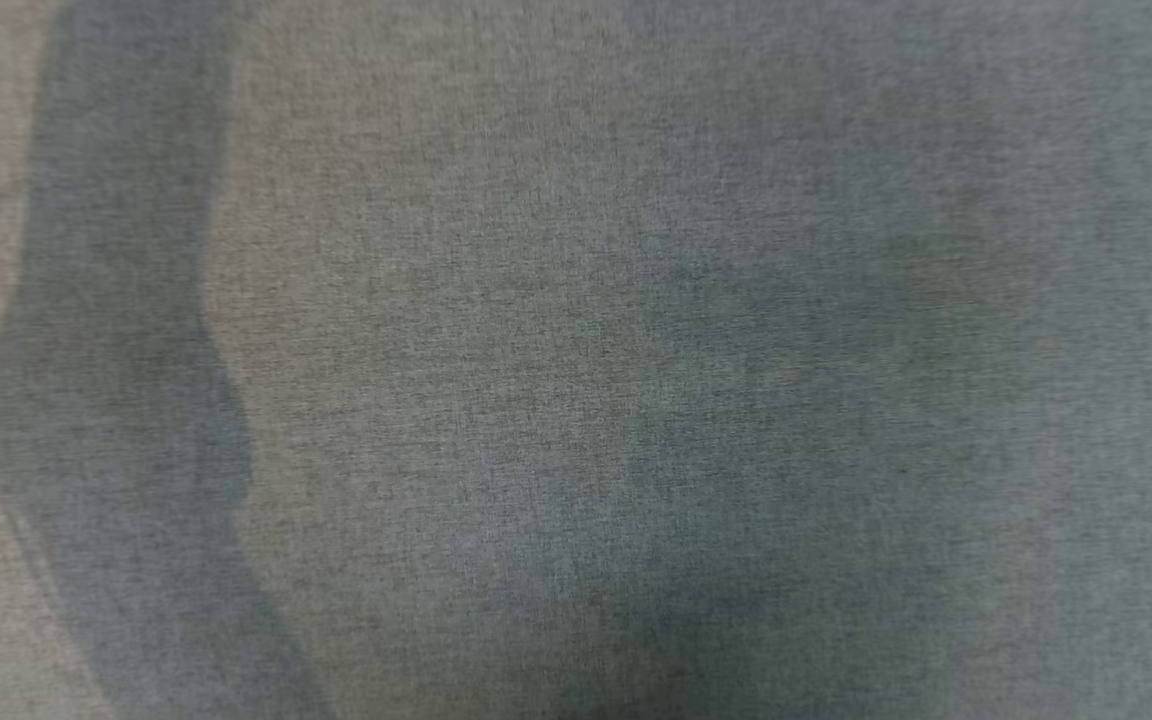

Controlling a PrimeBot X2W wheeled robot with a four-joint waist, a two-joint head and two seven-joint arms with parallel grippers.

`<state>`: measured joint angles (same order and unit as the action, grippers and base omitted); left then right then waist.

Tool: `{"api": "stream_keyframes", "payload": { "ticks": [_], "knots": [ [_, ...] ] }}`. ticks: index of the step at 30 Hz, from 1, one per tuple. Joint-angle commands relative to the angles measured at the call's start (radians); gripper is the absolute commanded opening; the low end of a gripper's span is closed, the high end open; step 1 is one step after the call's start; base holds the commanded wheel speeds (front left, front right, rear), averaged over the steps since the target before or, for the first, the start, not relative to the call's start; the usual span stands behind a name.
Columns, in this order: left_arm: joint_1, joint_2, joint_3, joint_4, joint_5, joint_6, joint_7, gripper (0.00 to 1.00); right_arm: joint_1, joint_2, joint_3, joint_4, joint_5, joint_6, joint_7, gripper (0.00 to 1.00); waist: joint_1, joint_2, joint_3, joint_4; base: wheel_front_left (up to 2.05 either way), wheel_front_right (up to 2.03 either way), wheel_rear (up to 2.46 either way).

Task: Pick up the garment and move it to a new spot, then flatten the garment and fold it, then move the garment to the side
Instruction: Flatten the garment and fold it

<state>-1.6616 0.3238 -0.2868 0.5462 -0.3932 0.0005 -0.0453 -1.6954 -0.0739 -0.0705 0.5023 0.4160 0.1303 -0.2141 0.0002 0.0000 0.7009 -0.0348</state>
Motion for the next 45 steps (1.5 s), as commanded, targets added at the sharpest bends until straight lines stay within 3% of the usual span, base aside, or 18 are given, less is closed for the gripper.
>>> {"api": "stream_keyframes", "payload": {
  "ticks": [1, 6, 8, 12, 16, 20, 22, 24, 32, 35, 39, 45],
  "knots": [
    [-0.002, -0.012, -0.038, 0.088, 0.018, -0.052, -0.058, 0.0, 0.003, 0.009, 0.038, 0.041, 0.036, 0.001, -0.029, 0.0, -0.0002, 0.0, 0.049, -0.007, 0.0, 0.0, 0.0],
    [0.104, -0.018, -0.126, 0.281, 0.017, -0.116, -0.122, 0.0, 0.185, -0.006, 0.14, 0.113, 0.115, 0.001, -0.049, 0.0, -0.0002, 0.0, 0.017, -0.02, 0.0, 0.0, 0.0],
    [0.133, -0.018, -0.15, 0.308, 0.017, -0.122, -0.124, 0.0, 0.235, -0.016, 0.163, 0.114, 0.128, 0.001, -0.051, 0.0, -0.0002, 0.0, 0.01, -0.022, 0.0, 0.0, 0.0],
    [0.286, -0.019, -0.287, 0.329, -0.027, -0.13, -0.117, 0.0, 0.485, -0.086, 0.28, 0.07, 0.21, 0.001, -0.052, 0.0, -0.0002, 0.0, -0.033, -0.027, 0.0, 0.0, 0.0],
    [0.475, 0.065, -0.424, 0.234, -0.144, -0.13, -0.094, 0.0, 0.743, -0.192, 0.408, -0.038, 0.305, 0.001, -0.052, 0.0, -0.0002, 0.0, -0.124, -0.029, 0.0, 0.0, 0.0],
    [0.733, 0.165, -0.477, 0.106, -0.23, -0.13, -0.083, 0.0, 1.015, -0.294, 0.46, -0.149, 0.383, 0.001, -0.052, 0.0, -0.0002, 0.0, -0.264, -0.023, 0.0, 0.0, 0.0],
    [0.895, 0.196, -0.491, 0.016, -0.263, -0.097, -0.076, 0.0, 1.147, -0.327, 0.462, -0.196, 0.415, 0.0, -0.048, 0.0, -0.0002, 0.0, -0.338, -0.02, 0.0, 0.0, 0.0],
    [1.053, 0.244, -0.487, -0.089, -0.289, -0.032, -0.07, 0.0, 1.272, -0.345, 0.452, -0.238, 0.453, 0.0, -0.034, 0.0, -0.0002, 0.0, -0.403, -0.022, 0.0, 0.0, 0.0],
    [1.66, 0.325, -0.488, -0.639, -0.406, 0.334, -0.056, 0.0, 1.767, -0.42, 0.366, -0.464, 0.574, 0.0, 0.054, 0.0, -0.0002, 0.0, -0.559, -0.005, 0.0, 0.0, 0.0],
    [1.793, 0.335, -0.506, -0.815, -0.424, 0.436, -0.046, 0.0, 1.934, -0.42, 0.305, -0.555, 0.622, 0.0, 0.074, 0.0, -0.0002, 0.0, -0.572, 0.009, 0.0, 0.0, 0.0],
    [1.843, 0.347, -0.514, -0.97, -0.436, 0.49, -0.015, 0.0, 2.047, -0.402, 0.237, -0.661, 0.667, 0.001, 0.113, 0.0, -0.0002, 0.0, -0.565, 0.014, 0.0, 0.0, 0.0],
    [1.733, 0.41, -0.47, -1.003, -0.488, 0.46, 0.115, 0.0, 1.864, -0.337, 0.187, -0.604, 0.607, 0.001, 0.25, 0.0, -0.0002, 0.0, -0.527, -0.006, 0.0, 0.0, 0.0]
  ]
}}
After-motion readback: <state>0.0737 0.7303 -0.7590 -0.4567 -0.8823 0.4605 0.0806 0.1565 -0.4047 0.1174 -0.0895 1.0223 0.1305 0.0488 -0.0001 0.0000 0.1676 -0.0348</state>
